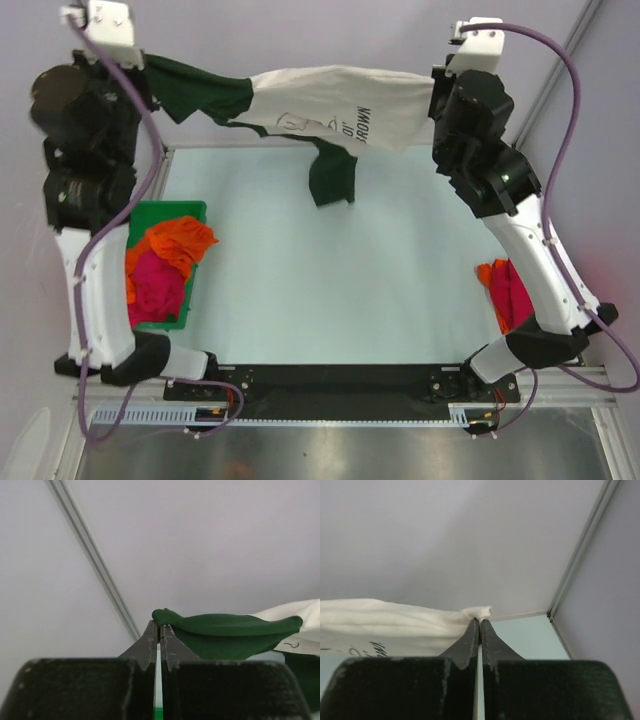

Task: Fold and stack the t-shirts
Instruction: Flatten out the tshirt

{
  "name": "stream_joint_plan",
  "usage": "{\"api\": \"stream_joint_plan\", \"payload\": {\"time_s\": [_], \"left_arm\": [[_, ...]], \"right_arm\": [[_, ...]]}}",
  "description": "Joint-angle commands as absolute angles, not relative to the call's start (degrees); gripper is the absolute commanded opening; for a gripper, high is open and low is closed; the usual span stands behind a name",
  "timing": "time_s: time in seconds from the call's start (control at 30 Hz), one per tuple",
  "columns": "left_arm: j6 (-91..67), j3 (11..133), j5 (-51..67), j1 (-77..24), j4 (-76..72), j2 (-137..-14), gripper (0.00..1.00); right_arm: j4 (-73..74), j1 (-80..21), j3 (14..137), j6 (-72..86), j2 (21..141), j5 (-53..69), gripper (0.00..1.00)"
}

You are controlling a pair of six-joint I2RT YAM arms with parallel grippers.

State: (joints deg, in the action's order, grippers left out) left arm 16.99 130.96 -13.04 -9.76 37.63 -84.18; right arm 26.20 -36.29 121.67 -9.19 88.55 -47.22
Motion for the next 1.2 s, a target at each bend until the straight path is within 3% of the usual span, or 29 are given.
{"api": "stream_joint_plan", "payload": {"time_s": [0.0,0.13,0.3,0.67,0.77,1.0,1.17], "left_arm": [[15.8,124.3,-13.2,-9.1,35.0,-75.0,0.00],[15.7,121.6,-13.7,-9.1,36.1,-70.3,0.00],[15.6,126.8,-14.6,-9.1,38.1,-67.9,0.00],[15.1,126.7,-15.9,-9.1,35.4,-64.9,0.00],[15.3,118.8,-15.6,-9.0,32.8,-63.6,0.00],[13.9,85.7,-13.2,-9.1,24.2,-61.0,0.00],[15.2,75.3,-13.9,-9.0,16.8,-66.3,0.00]], "right_arm": [[24.3,-35.9,116.4,-8.0,79.8,-49.0,0.00],[25.2,-36.1,113.5,-8.5,74.7,-49.5,0.00],[24.5,-39.8,116.5,-13.3,72.0,-52.6,0.00],[21.7,-43.3,117.9,-17.7,71.8,-54.8,0.00],[24.7,-39.8,113.7,-12.7,71.9,-50.8,0.00],[24.6,-27.0,94.3,4.8,72.5,-39.9,0.00],[20.0,-22.9,88.8,9.3,81.0,-37.0,0.00]]}}
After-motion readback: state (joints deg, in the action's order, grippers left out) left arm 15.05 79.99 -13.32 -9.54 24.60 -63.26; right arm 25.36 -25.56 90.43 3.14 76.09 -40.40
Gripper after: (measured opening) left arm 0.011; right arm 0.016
